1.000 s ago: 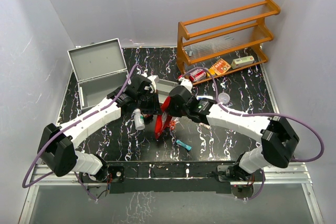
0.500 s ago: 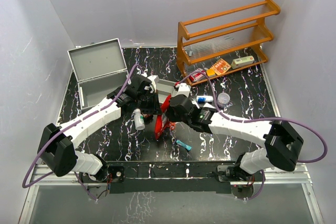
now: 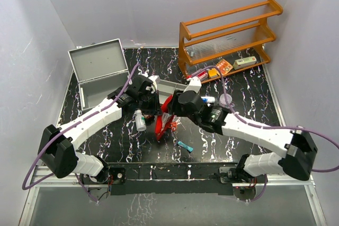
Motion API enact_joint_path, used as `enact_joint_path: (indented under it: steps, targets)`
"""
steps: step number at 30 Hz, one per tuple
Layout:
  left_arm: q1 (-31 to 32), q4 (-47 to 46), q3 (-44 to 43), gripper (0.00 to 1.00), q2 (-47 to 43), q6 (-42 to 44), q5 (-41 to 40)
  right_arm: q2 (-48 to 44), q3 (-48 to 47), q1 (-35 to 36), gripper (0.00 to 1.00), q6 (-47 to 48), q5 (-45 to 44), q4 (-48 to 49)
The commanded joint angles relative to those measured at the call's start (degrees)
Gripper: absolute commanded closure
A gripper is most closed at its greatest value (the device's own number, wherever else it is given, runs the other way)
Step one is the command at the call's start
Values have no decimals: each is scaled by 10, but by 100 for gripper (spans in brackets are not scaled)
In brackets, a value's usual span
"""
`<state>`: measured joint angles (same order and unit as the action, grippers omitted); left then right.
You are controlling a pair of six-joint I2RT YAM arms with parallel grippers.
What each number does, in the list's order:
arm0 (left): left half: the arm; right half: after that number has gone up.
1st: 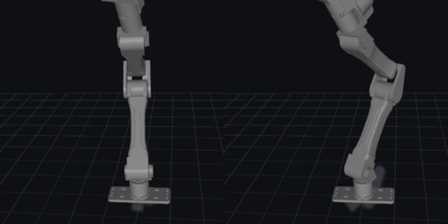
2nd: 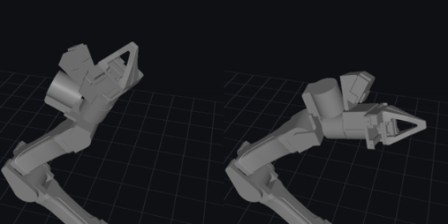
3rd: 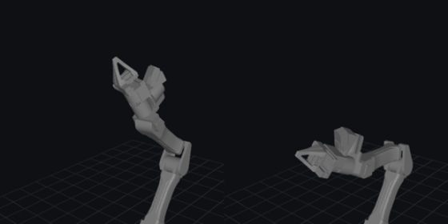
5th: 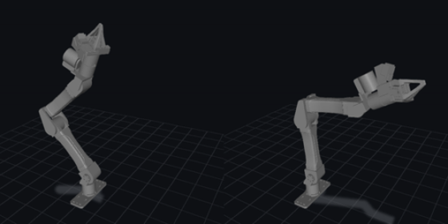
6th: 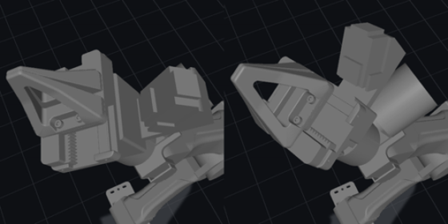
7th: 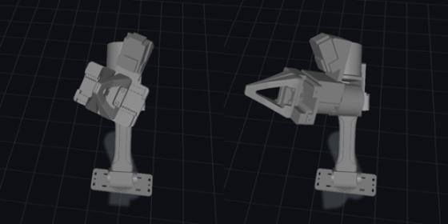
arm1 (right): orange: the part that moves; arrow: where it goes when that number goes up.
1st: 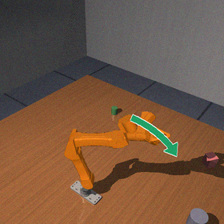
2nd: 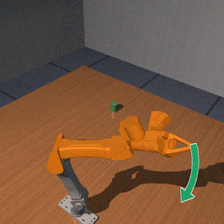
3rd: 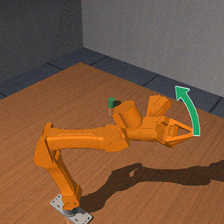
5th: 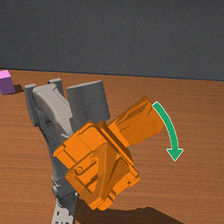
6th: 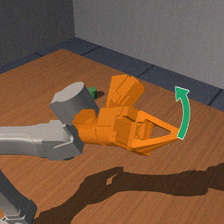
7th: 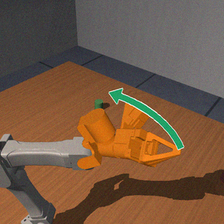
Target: Organize the medicine kit
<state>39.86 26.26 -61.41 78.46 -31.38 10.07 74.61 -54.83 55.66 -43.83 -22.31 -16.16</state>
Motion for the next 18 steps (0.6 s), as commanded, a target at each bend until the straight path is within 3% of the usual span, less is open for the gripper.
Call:
enact_joint_path:
  steps: [1, 9, 18]
  targets:
    - [-2, 24, -24, 100, -3, 20, -20, -70, -21, 0, 58, -17, -61, -10]
    - [-2, 57, -25, 100, -18, 43, -40, -152, 45, -31, 48, -77, -180, -129]
    - [-2, 67, -12, 100, -42, 50, -42, -145, 120, -217, 44, -28, -100, -143]
